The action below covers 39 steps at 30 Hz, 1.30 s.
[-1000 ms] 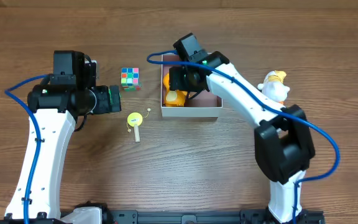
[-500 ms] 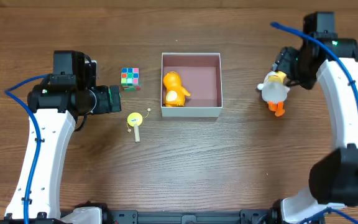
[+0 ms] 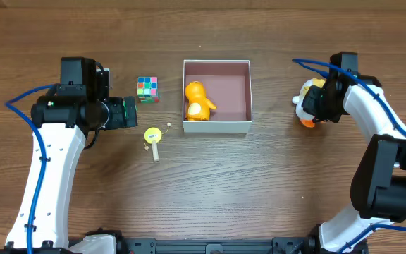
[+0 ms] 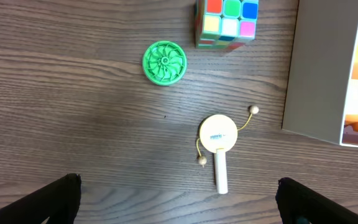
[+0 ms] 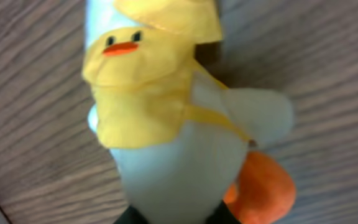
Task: Pack container
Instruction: 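Move the right gripper back and grasp the white duck plush, then carry the duck plush into the box and release it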
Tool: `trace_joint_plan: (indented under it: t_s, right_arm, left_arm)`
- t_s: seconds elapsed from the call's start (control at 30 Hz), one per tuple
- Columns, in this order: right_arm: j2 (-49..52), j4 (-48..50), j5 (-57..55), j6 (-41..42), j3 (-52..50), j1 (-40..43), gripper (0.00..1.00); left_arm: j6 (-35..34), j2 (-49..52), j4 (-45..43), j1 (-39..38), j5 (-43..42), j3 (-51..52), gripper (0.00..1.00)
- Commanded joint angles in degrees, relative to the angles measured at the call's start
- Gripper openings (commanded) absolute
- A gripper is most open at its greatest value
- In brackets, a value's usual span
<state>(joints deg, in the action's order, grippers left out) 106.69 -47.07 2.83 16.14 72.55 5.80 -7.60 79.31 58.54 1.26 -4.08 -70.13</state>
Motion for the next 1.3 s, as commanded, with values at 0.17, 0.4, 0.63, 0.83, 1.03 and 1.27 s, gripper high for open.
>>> trace_joint_plan:
  t_s: [0.17,0.4,0.63,0.83,1.03,1.27]
  right_arm:
    - [-15.76,-11.56,0.72,1.95,15.74,-15.32,0.04]
    - [-11.04,-2.51,-6.27,8.0,15.87,-30.97,0.04]
    - [5.44,-0.66,-4.7,7.91,15.87,-30.97,0.07]
    - [2.38,-1.03,-3.82,7.45,16.83,-30.97,1.0]
    - [-10.51,-3.23,-4.02,7.45,18.29,-30.8,1.0]
    - [-24.13,-16.17,-13.09,8.15,18.27,-20.74,1.0]
  left_arm:
    - [-0.76,0.09,-0.09,0.22,0.0,-1.36,1.0]
    - [-0.76,0.09,-0.09,0.22,0.02,-1.36,1.0]
    - [-0.76,0.09,-0.09,0.22,0.0,-1.36,1.0]
    - [-0.76,0.09,-0.09,0.22,0.0,-1.36,1.0]
    - [-0.76,0.09,-0.09,0.22,0.02,-1.36,1.0]
    - [-0.76,0.09,-0.09,0.22,0.02,-1.36,1.0]
